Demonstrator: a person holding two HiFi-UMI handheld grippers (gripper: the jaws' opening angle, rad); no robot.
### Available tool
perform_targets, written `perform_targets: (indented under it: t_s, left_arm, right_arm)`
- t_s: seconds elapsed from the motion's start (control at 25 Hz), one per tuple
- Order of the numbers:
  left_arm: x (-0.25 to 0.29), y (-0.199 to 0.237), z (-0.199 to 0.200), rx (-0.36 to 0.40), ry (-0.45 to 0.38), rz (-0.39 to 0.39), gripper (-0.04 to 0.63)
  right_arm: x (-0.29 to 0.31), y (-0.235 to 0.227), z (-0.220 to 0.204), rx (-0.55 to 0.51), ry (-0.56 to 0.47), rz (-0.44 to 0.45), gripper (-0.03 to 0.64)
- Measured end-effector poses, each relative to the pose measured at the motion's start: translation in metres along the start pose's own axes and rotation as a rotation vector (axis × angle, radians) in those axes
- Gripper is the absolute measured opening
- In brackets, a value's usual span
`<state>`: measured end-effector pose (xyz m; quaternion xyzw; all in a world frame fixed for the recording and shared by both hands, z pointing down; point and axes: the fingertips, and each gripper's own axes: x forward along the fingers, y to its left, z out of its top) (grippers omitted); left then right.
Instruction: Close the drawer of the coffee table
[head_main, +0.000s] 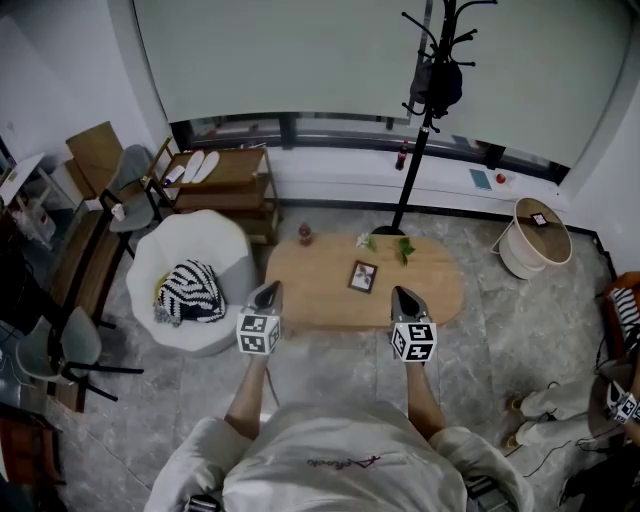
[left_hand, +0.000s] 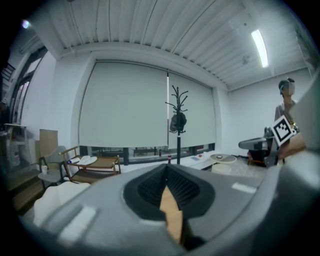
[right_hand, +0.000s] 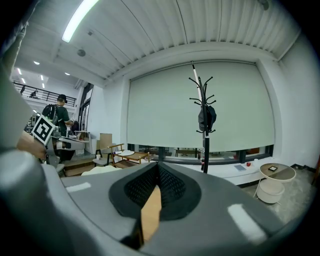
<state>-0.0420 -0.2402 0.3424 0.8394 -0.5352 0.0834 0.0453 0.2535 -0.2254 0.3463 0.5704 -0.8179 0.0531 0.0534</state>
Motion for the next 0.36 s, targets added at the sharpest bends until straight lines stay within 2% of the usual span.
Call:
perform_targets:
  t_s: [0.36]
  left_arm:
    - [0.0039,-0.002,0.0031,0.0,-0.004,0.004,0.002]
  right_arm:
    - [0.0029,-0.0023,-0.0002,0.009,0.0,0.009,0.005]
